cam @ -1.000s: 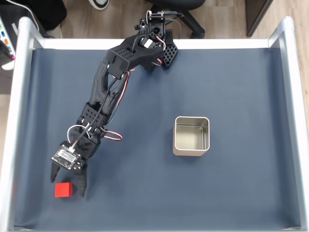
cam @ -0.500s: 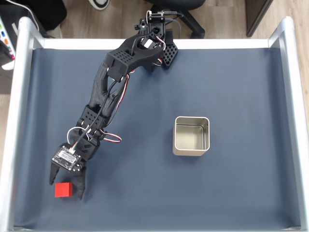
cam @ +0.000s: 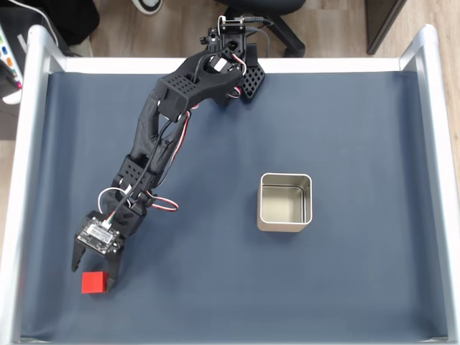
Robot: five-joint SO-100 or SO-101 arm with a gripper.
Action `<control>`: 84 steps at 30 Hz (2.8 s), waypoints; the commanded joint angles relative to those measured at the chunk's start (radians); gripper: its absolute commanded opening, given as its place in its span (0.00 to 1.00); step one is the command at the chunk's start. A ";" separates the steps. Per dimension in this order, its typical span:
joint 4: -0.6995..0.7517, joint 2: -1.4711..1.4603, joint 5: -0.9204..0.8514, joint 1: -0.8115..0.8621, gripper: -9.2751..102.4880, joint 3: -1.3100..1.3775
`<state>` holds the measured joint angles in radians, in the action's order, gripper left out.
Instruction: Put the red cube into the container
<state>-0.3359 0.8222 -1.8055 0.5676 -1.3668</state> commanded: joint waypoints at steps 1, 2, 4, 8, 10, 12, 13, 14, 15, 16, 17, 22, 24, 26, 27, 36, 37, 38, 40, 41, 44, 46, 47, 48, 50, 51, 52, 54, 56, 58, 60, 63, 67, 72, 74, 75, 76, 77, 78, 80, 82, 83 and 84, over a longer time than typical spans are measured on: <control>-0.025 0.008 -0.014 0.012 0.33 0.041; -0.025 0.008 -0.017 0.014 0.32 0.041; -0.025 0.006 -0.017 0.014 0.30 0.041; -0.025 0.006 -0.017 0.015 0.26 0.040; -0.025 0.008 -0.018 0.015 0.25 0.038; -0.025 0.008 -0.021 0.015 0.24 0.038; -0.025 0.008 -0.021 0.015 0.24 0.038; -0.026 0.008 -0.021 0.015 0.24 0.037; -0.028 0.008 -0.021 0.015 0.24 0.037; -0.032 0.008 -0.018 0.017 0.24 0.037; -0.034 0.006 -0.017 0.017 0.24 0.037; -0.043 0.005 -0.020 0.017 0.21 0.032; -0.041 0.008 -0.028 0.017 0.18 0.028; -0.038 0.012 -0.037 0.017 0.16 0.018; -0.040 0.014 -0.038 0.017 0.15 0.015; -0.038 0.029 -0.028 0.017 0.12 0.002; -0.037 0.032 -0.025 0.017 0.12 -0.003; -0.037 0.038 -0.020 0.017 0.11 -0.008; -0.031 0.051 -0.006 0.014 0.10 -0.017; -0.026 0.058 0.003 0.012 0.10 -0.020; -0.003 0.097 0.037 0.003 0.08 -0.044; 0.035 0.127 0.075 -0.005 0.08 -0.052; 0.060 0.147 0.094 -0.009 0.08 -0.060; 0.075 0.169 0.109 -0.014 0.08 -0.072; 0.091 0.213 0.124 -0.026 0.08 -0.104; 0.104 0.236 0.132 -0.032 0.08 -0.115; 0.120 0.259 0.141 -0.040 0.08 -0.123; 0.167 0.311 0.163 -0.055 0.08 -0.133; 0.209 0.368 0.176 -0.072 0.08 -0.152; 0.242 0.426 0.176 -0.092 0.08 -0.181; 0.290 0.494 0.184 -0.115 0.08 -0.215; 0.336 0.611 0.186 -0.153 0.08 -0.305; 0.368 0.796 0.178 -0.215 0.08 -0.472; 0.416 1.026 0.166 -0.307 0.08 -0.667; 0.446 1.108 0.166 -0.342 0.08 -0.726; 0.469 1.147 0.167 -0.362 0.08 -0.749; 0.492 1.189 0.169 -0.382 0.08 -0.773; 0.515 1.227 0.170 -0.400 0.08 -0.793; 0.540 1.267 0.172 -0.420 0.08 -0.813; 0.592 1.344 0.178 -0.465 0.08 -0.845; 0.640 1.417 0.179 -0.511 0.08 -0.876; 0.664 1.451 0.179 -0.534 0.08 -0.888; 0.692 1.482 0.183 -0.558 0.08 -0.897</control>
<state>0.3129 2.2028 -1.6306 0.0522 -2.2672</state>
